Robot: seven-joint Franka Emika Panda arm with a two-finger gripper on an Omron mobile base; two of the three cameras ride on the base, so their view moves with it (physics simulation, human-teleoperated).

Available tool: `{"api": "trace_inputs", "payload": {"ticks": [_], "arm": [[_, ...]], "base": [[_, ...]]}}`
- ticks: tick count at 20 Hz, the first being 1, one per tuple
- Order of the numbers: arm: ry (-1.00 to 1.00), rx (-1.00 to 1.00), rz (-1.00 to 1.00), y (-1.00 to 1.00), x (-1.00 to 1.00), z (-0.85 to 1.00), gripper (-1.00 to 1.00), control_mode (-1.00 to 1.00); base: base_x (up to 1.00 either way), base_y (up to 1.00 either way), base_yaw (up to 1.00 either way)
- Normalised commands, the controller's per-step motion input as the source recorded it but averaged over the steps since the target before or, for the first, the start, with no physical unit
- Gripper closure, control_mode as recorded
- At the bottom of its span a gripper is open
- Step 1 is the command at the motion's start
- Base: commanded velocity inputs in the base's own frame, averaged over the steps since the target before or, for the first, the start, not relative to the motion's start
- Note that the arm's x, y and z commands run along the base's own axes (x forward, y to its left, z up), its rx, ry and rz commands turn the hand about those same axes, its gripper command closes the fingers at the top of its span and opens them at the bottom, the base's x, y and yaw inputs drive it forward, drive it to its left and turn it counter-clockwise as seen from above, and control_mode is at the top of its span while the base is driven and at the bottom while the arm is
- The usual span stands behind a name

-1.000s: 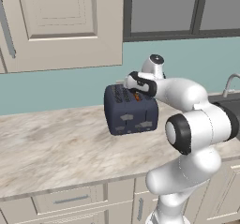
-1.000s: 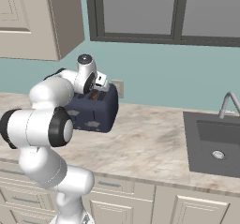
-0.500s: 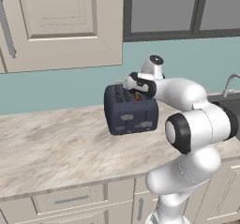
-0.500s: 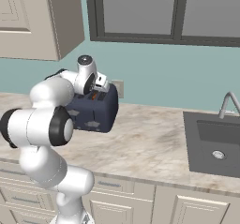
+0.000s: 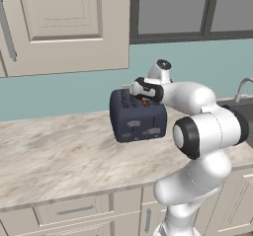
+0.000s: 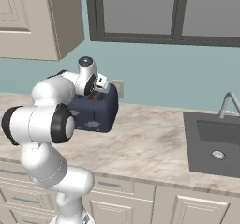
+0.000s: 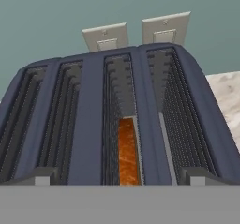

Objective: Start the toaster. Once the lever pops up, take the bread to the plate on the dining counter.

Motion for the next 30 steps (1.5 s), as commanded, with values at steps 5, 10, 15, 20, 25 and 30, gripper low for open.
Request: {"api": "trace_inputs", "payload": {"ticks": [5, 10, 15, 20, 25, 30], "arm": [[0.00, 0.00, 0.00, 0.00, 0.04, -0.07, -1.00, -1.00], [0.00, 0.00, 0.00, 0.00, 0.00, -0.05, -1.00, -1.00], [0.00, 0.00, 0.00, 0.00, 0.00, -0.03, -1.00, -1.00], [0.00, 0.00, 0.00, 0.00, 0.00, -0.04, -1.00, -1.00], [0.00, 0.00, 0.00, 0.00, 0.00, -0.04, -1.00, -1.00], [0.00, 0.00, 0.00, 0.00, 0.00, -0.06, -1.00, -1.00]], "base": [[0.00, 0.00, 0.00], [0.00, 0.00, 0.00], [0.00, 0.00, 0.00], [0.00, 0.00, 0.00], [0.00, 0.00, 0.00], [0.00, 0.00, 0.00]]}}
